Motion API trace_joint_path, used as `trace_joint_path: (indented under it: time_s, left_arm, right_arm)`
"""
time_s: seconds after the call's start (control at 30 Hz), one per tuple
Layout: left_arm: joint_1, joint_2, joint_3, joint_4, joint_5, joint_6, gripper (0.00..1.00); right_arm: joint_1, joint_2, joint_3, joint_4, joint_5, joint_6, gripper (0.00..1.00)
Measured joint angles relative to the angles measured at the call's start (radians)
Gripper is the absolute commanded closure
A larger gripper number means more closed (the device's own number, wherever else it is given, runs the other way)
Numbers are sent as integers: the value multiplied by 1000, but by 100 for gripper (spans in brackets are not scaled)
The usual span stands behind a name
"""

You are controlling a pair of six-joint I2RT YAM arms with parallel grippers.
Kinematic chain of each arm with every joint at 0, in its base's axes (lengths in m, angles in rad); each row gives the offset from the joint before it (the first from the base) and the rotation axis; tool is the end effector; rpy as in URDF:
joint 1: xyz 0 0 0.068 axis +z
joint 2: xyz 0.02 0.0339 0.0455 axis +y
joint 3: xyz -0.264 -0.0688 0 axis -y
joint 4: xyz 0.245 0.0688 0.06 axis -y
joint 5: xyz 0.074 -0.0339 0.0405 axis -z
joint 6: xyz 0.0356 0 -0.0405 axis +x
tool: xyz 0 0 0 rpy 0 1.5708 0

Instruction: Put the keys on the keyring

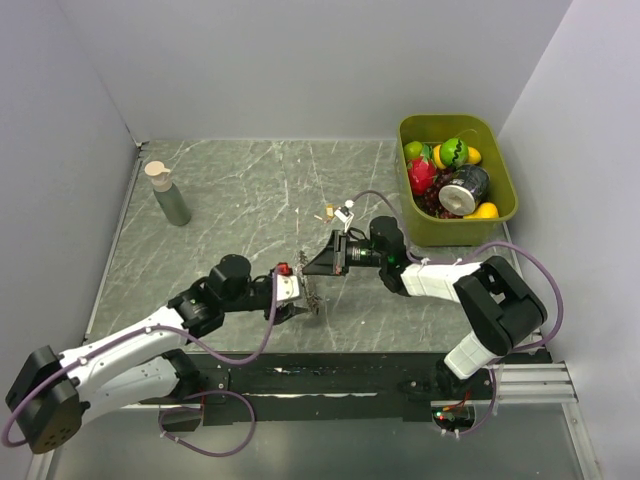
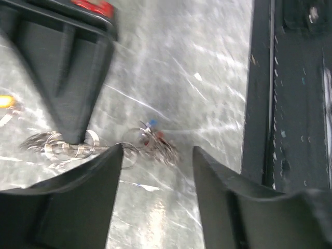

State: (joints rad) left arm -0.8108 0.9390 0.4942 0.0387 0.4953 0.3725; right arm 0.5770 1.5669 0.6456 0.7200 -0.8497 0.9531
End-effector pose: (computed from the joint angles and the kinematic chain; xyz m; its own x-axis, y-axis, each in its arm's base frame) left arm 0.1309 -0.1623 0.2337 0.0881 0.3721 -0.9240 0.9732 0.1656 0.1595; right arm 0.2456 0.1918 0.1992 -0.8935 0.0606 -0.4450 -0.4292 0.1769 0.8857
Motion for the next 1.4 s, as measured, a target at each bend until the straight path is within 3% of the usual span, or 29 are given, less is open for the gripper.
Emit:
trace_joint_path:
  time_s: [0.13,0.3,0.5,0.63,0.77,0.93,1.03,1.2,1.4]
  left_arm:
    - [17,-68,-8,82,-47,-104,27]
    - [159,-100,-6,218,-25,-294,38]
    - [380,-1,-6,383,144,-562,40]
    - [461,32,-60,623,282,-758,43]
    - [478,73,-100,842,408,-911,49]
    - [478,99,-118,1011,503,-1021,47]
    - [478,99,-118,1064,542,-1050,49]
    - [475,108,-118,1116,586,-1083,65]
    - [446,150,-117,1148,612,-1094,67]
  right_arm:
    - [-5,-2,-14,49,-3,5,100]
    - [-9,-2,-35,160,-26,33,100]
    - [-24,8,-51,324,-72,80,100]
    - [-33,17,-51,412,-99,106,100]
    - [-40,19,-51,472,-127,117,100]
    - [-40,18,-51,499,-141,116,100]
    - [-41,12,-51,496,-142,100,100]
    - [-41,-37,-60,499,-141,72,100]
    - [-41,-85,-70,499,-138,44,100]
